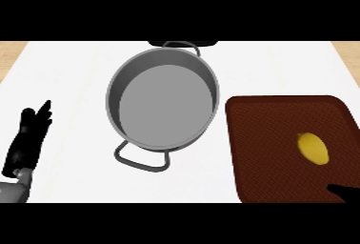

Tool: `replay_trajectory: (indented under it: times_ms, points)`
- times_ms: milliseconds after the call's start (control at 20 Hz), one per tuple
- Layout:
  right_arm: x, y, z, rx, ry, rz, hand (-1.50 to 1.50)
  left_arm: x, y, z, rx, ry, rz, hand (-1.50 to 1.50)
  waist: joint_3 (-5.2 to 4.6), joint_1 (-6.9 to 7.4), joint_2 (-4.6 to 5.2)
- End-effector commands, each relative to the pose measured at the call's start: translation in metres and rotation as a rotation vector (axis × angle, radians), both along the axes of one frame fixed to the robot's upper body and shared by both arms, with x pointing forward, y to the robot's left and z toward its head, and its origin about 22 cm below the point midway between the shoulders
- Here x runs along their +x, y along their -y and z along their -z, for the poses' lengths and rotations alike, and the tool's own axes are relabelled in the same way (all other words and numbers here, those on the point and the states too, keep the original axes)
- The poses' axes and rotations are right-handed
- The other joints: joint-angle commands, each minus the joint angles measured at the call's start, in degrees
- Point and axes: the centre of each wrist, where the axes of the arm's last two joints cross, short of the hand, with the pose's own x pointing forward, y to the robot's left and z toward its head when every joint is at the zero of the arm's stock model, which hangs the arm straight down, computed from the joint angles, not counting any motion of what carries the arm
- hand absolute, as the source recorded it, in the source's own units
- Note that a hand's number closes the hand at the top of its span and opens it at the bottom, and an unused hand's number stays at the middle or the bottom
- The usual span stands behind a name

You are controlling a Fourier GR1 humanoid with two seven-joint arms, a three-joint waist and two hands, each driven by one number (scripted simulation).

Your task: Pick the lemon from the tray and place it in the pot

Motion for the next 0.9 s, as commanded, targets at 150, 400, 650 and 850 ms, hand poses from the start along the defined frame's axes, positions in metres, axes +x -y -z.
replay_trajectory:
  times_ms: [150,400,650,850]
  points:
    - [0.004,-0.026,-0.024,-0.076,-0.376,0.014,-1.50,0.012,0.015,-0.013,-0.014,0.009,0.024,0.00,0.12,1.30,0.37]
    - [0.001,-0.045,-0.042,-0.071,-0.467,0.016,-1.50,-0.003,0.003,0.001,-0.009,-0.017,0.009,0.00,0.20,0.59,0.09]
    - [0.026,-0.041,-0.032,-0.047,-0.487,0.067,-1.50,0.018,0.011,-0.010,0.008,0.002,0.014,0.00,0.24,0.37,0.18]
    - [0.026,-0.035,-0.024,-0.040,-0.497,0.088,-1.50,0.002,0.010,-0.018,0.021,0.007,0.012,0.00,0.27,0.41,0.07]
